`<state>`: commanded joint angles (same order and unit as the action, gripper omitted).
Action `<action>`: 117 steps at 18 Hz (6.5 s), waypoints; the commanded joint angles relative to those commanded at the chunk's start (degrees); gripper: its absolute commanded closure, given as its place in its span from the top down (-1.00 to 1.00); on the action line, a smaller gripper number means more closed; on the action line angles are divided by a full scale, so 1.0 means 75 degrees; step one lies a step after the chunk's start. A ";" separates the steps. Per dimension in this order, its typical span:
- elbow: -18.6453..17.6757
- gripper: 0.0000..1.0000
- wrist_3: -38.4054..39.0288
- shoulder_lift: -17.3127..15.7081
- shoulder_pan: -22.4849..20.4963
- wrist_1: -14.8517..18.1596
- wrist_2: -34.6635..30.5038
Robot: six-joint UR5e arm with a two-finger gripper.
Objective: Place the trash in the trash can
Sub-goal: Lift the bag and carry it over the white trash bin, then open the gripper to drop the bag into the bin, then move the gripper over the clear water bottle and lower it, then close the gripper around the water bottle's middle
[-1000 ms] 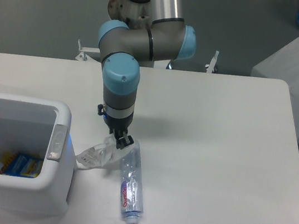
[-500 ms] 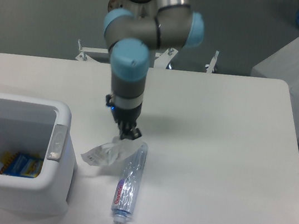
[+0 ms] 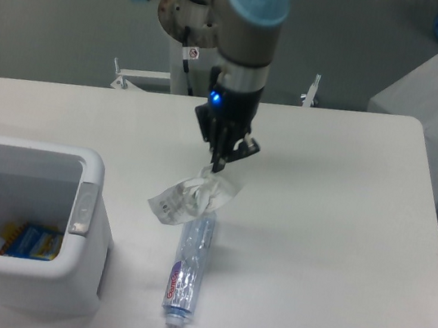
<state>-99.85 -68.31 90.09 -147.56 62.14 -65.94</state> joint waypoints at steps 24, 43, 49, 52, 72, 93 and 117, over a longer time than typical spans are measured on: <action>0.0622 -1.00 0.4503 -0.0211 0.1604 -0.1172 0.1585; 0.0950 -0.92 0.4796 0.0937 0.2824 -0.1594 0.1620; 0.1113 -0.36 0.4784 0.1148 0.2835 -0.1594 0.1620; 0.1266 0.02 0.4796 0.1207 0.2847 -0.1594 0.1620; 0.2050 1.00 0.6730 0.2858 0.0644 -0.1582 0.1025; 0.3211 1.00 0.6812 0.5542 0.1792 -0.1605 -0.0839; 0.3270 0.38 0.6823 0.6035 0.2074 -0.1769 -0.1626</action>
<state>-75.32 -17.14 135.35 -132.01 48.87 -78.13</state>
